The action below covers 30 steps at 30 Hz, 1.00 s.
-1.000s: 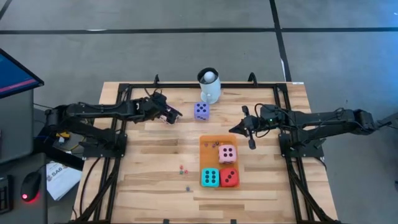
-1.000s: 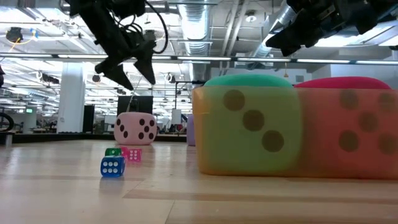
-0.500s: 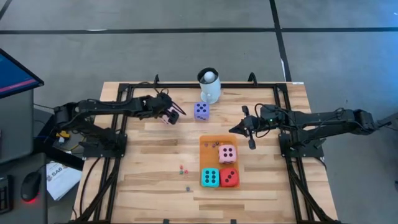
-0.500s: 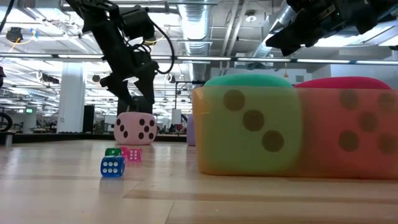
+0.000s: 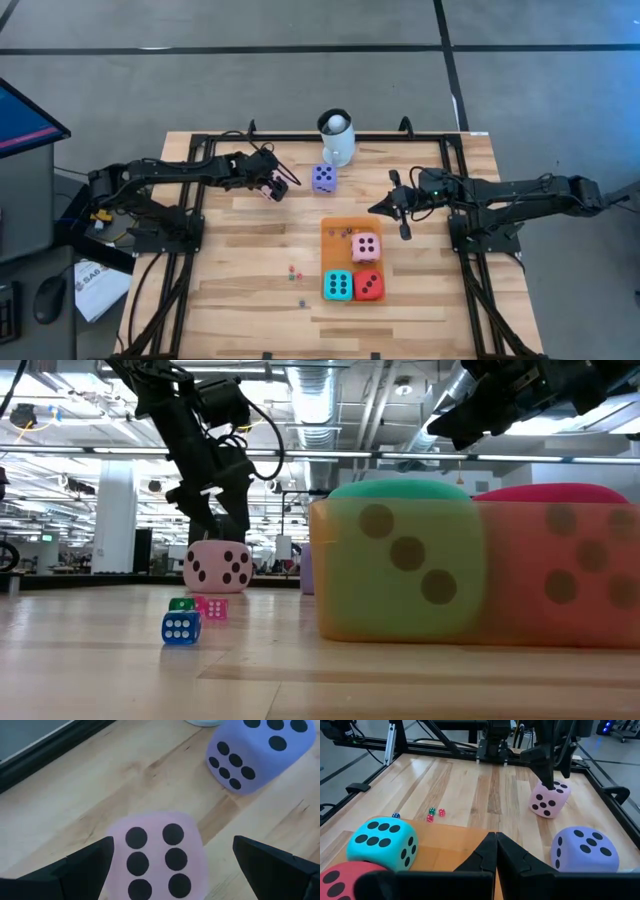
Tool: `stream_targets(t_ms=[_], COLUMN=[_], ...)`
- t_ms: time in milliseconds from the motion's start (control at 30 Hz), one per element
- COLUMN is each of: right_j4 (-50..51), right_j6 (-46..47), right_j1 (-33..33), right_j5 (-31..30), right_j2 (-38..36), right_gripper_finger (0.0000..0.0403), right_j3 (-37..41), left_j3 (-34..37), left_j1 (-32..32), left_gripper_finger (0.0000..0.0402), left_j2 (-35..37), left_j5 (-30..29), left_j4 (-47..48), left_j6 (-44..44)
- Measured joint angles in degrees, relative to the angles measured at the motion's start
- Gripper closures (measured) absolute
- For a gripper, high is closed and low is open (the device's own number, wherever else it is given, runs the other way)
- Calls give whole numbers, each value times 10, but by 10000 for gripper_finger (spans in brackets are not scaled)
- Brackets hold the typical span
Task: Pick & Place Dice
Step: Put the large pink dice into the orange bin
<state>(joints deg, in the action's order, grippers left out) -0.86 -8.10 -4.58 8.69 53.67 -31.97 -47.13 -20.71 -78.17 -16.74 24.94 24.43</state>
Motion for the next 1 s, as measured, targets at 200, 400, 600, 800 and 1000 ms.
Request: stream_targets(t_ms=[200, 400, 600, 800, 1000], right_j4=[0, 0, 0, 2, 4], right_j6=[0, 0, 0, -9, -9], right_j1=[0, 0, 0, -2, -2], right_j5=[0, 0, 0, 0, 0], right_j2=[0, 0, 0, 0, 0], right_gripper_finger=[403, 403, 403, 403, 403], right_j3=[0, 0, 0, 0, 0], left_j3=[0, 0, 0, -2, -2], left_j1=[0, -10, -26, -25, -26], left_gripper_finger=[2, 2, 2, 1, 1], left_j2=[0, -17, -51, -71, -77], left_j5=[-3, -4, 11, 13, 22], left_j4=[-1, -7, -13, -13, -11], left_j6=[-2, -2, -20, -30, -31])
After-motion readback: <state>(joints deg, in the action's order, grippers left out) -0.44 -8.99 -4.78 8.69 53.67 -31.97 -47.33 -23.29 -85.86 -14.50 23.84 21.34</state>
